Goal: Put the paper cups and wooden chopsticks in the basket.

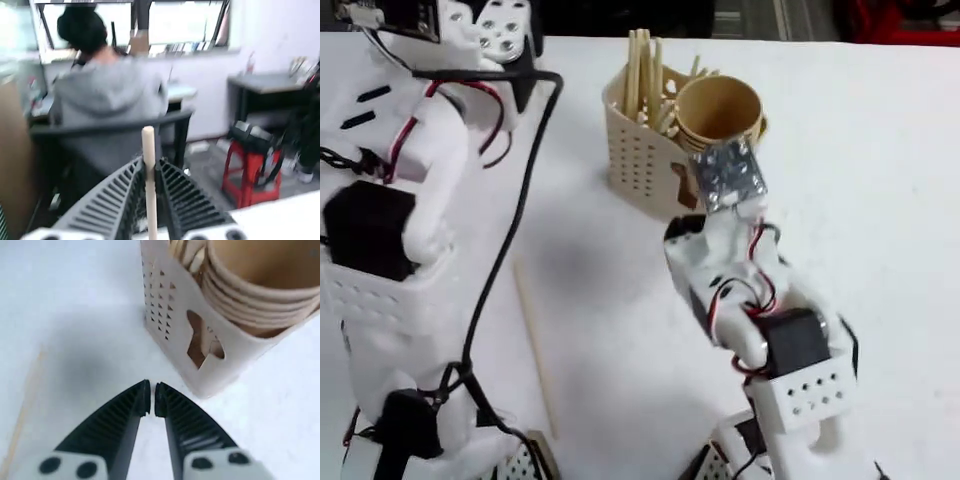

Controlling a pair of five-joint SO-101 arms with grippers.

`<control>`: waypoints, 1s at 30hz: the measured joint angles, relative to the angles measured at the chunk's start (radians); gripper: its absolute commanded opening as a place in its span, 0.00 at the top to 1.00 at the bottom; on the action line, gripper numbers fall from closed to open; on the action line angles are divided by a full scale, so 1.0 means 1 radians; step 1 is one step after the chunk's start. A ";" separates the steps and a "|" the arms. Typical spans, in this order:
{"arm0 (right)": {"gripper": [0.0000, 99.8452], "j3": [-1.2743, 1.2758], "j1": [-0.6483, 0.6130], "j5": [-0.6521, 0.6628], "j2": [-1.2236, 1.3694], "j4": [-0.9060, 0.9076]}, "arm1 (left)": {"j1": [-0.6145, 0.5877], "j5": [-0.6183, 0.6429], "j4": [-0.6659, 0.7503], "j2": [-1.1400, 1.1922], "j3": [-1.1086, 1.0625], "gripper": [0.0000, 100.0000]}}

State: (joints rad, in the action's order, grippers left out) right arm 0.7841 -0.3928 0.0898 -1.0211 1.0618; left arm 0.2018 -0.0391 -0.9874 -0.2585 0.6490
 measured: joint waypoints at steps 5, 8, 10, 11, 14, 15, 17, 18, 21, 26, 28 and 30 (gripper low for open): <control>0.97 0.255 0.000 0.000 -0.126 -0.170 | 0.069 0.000 0.097 0.000 0.000 0.98; 0.97 0.382 0.000 0.000 -0.212 -0.249 | 0.106 0.000 0.110 0.000 0.000 0.98; 0.97 0.459 0.000 0.000 -0.267 -0.282 | 0.133 0.000 0.117 0.009 0.000 0.98; 0.97 0.491 0.000 0.000 -0.293 -0.296 | 0.144 0.000 0.124 0.021 0.002 0.98; 0.97 0.569 0.017 0.000 -0.359 -0.331 | 0.152 0.000 0.153 0.086 0.002 0.98; 0.97 0.589 0.021 0.000 -0.374 -0.345 | 0.152 0.000 0.161 0.115 0.002 0.98; 0.97 0.621 0.018 0.000 -0.394 -0.373 | 0.150 0.000 0.166 0.167 0.000 0.98; 0.97 0.631 0.017 0.000 -0.396 -0.387 | 0.150 0.000 0.166 0.192 0.000 0.97; 0.97 0.646 0.015 0.000 -0.397 -0.417 | 0.150 0.000 0.166 0.242 0.000 0.95; 0.97 0.646 0.015 0.000 -0.397 -0.428 | 0.150 0.000 0.143 0.253 0.000 0.82; 0.97 0.646 0.015 0.000 -0.391 -0.428 | 0.150 0.000 0.112 0.253 0.005 0.82; 0.97 0.646 0.015 0.000 -0.384 -0.428 | 0.152 0.000 0.081 0.253 0.006 0.82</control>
State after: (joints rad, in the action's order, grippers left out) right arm 1.4300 -0.3775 0.0898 -1.4047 0.6337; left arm 0.3537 -0.0391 -0.9060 -0.0054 0.6552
